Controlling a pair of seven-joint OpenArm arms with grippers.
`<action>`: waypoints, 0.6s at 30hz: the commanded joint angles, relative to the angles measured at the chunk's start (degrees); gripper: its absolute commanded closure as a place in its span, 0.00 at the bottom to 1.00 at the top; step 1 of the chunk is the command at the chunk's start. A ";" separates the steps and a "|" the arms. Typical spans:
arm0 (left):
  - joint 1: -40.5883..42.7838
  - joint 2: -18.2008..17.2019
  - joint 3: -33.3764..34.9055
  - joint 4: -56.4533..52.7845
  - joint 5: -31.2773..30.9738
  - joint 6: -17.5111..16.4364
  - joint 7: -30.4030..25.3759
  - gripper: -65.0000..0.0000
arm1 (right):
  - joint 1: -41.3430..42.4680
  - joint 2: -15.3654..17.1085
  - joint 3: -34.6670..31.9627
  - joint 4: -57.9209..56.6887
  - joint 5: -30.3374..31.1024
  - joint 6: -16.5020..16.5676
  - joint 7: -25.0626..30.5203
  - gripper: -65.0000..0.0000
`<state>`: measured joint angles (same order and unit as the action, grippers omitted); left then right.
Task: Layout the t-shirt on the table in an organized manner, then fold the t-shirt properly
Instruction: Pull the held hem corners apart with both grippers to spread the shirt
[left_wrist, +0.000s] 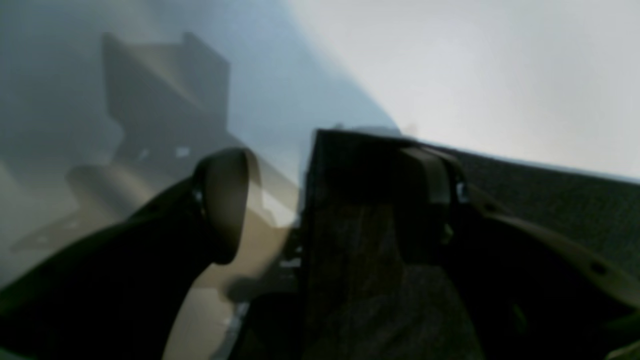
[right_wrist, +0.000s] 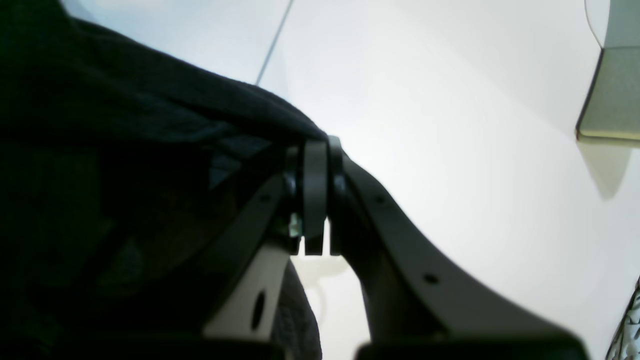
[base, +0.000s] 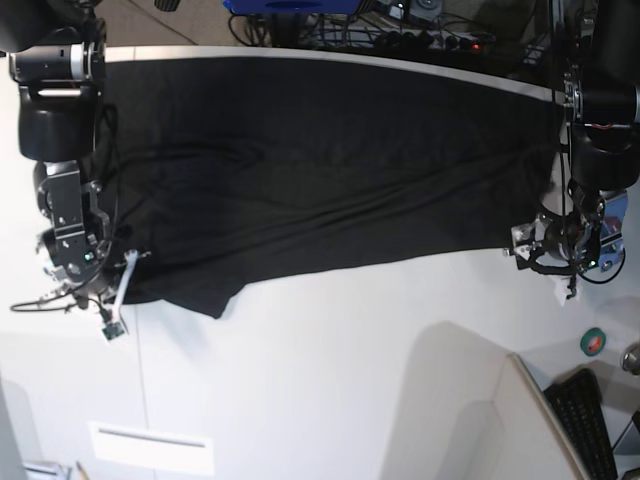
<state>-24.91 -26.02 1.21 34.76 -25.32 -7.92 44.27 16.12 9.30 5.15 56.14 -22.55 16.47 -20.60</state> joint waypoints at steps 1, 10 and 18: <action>-0.46 0.39 0.06 0.09 -0.13 -0.30 0.87 0.35 | 1.51 0.59 0.17 0.96 0.00 -0.51 0.95 1.00; -0.63 2.59 0.33 0.18 0.22 -0.30 0.70 1.00 | 1.51 0.59 0.17 0.78 0.00 -0.51 1.04 1.00; -5.82 2.59 -0.11 6.42 0.22 -0.30 1.22 1.00 | 2.03 0.59 0.08 0.78 0.00 -0.51 1.57 1.00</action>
<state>-28.14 -22.04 1.39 39.81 -25.28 -8.64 46.94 16.40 9.30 5.15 56.12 -22.55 16.47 -20.16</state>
